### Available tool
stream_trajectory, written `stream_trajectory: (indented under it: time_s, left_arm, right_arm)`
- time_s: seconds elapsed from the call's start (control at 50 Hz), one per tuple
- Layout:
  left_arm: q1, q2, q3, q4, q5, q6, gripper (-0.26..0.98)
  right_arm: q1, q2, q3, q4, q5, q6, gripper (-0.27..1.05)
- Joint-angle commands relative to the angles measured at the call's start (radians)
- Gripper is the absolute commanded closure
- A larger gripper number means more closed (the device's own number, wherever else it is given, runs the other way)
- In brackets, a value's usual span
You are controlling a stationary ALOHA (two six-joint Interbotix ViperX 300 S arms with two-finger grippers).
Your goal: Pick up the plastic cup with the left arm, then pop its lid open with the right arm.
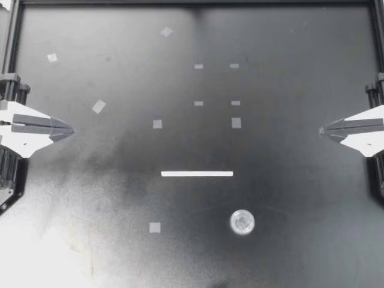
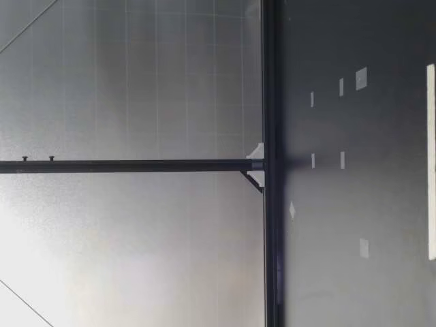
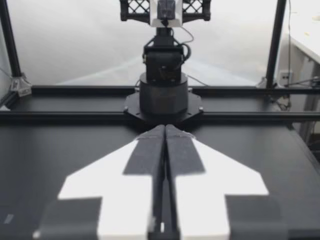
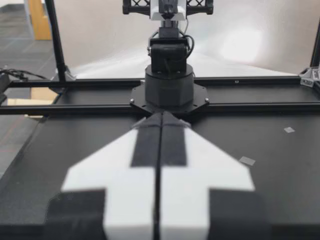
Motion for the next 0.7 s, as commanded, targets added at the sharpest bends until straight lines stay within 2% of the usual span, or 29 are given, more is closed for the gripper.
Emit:
stream_trajectory:
  time_s: [0.0, 0.08, 0.12, 0.3, 0.44, 0.56, 0.68]
  left_arm:
    - [-0.003, -0.02, -0.058, 0.0, 0.002, 0.021, 0.78]
    - [-0.002, -0.02, -0.075, 0.0, 0.017, 0.035, 0.83]
    - [-0.002, -0.015, -0.092, 0.0, 0.031, 0.041, 0.83]
    - [-0.002, 0.043, -0.175, 0.0, 0.109, 0.052, 0.83]
    - [-0.002, 0.175, -0.216, -0.002, 0.138, 0.032, 0.83]
    - [-0.002, 0.293, -0.219, -0.002, 0.078, 0.008, 0.83]
    - [-0.003, 0.436, -0.219, -0.002, -0.057, -0.052, 0.83]
  right_arm:
    - [-0.009, 0.003, -0.04, 0.005, 0.002, 0.005, 0.75]
    - [-0.009, -0.005, -0.084, 0.005, 0.066, 0.009, 0.87]
    - [-0.009, -0.008, -0.12, 0.005, 0.123, 0.008, 0.89]
    - [-0.009, 0.023, -0.256, 0.002, 0.322, 0.008, 0.89]
    - [-0.009, 0.083, -0.278, 0.011, 0.402, 0.023, 0.89]
    - [-0.009, 0.16, -0.281, 0.031, 0.443, 0.077, 0.89]
    - [-0.008, 0.238, -0.284, 0.044, 0.485, 0.149, 0.89]
